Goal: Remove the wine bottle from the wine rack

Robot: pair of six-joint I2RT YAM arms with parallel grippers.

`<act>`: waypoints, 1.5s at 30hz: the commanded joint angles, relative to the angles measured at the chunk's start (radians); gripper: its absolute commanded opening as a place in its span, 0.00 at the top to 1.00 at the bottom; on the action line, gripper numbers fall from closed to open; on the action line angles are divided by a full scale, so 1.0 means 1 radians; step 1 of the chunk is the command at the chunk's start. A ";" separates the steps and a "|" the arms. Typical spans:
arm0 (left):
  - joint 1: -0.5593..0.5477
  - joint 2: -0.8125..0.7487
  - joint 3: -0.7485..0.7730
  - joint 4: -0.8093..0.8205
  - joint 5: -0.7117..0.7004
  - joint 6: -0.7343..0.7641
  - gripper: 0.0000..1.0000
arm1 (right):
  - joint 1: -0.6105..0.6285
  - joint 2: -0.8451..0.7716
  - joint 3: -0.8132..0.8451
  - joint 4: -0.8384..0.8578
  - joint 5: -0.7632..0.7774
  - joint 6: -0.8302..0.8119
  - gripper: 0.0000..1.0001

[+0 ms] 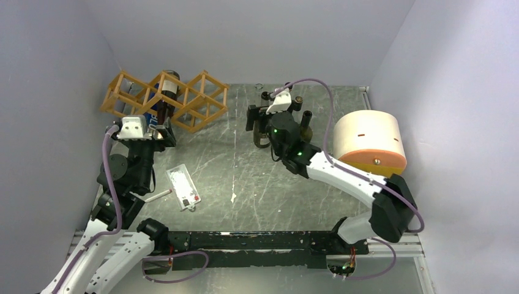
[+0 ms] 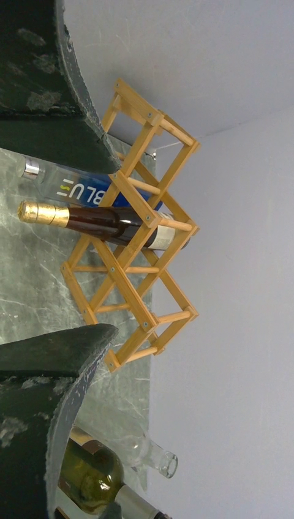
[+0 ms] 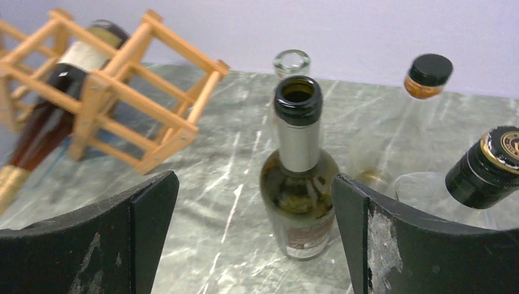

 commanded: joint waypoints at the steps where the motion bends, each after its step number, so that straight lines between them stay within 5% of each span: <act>1: 0.005 0.015 -0.016 0.045 -0.026 0.014 0.05 | -0.003 -0.107 -0.015 -0.115 -0.223 -0.009 0.00; 5: 0.006 0.037 -0.021 0.050 -0.015 0.025 0.05 | -0.003 -0.196 -0.055 -0.191 -0.391 -0.049 0.00; 17: 0.032 0.161 -0.007 0.030 0.029 0.016 0.02 | -0.005 -0.271 -0.028 -0.587 -0.538 -0.096 0.00; 25: 0.153 0.344 0.096 -0.094 0.083 -0.099 0.02 | -0.005 -0.394 -0.089 -0.620 -0.514 -0.100 0.00; 37: 0.479 0.291 0.080 -0.367 0.314 -0.314 0.06 | -0.007 -0.422 -0.120 -0.601 -0.499 -0.054 0.00; 45: 0.768 0.358 0.076 -0.391 0.529 -0.280 0.06 | -0.007 -0.449 -0.125 -0.580 -0.535 -0.047 0.00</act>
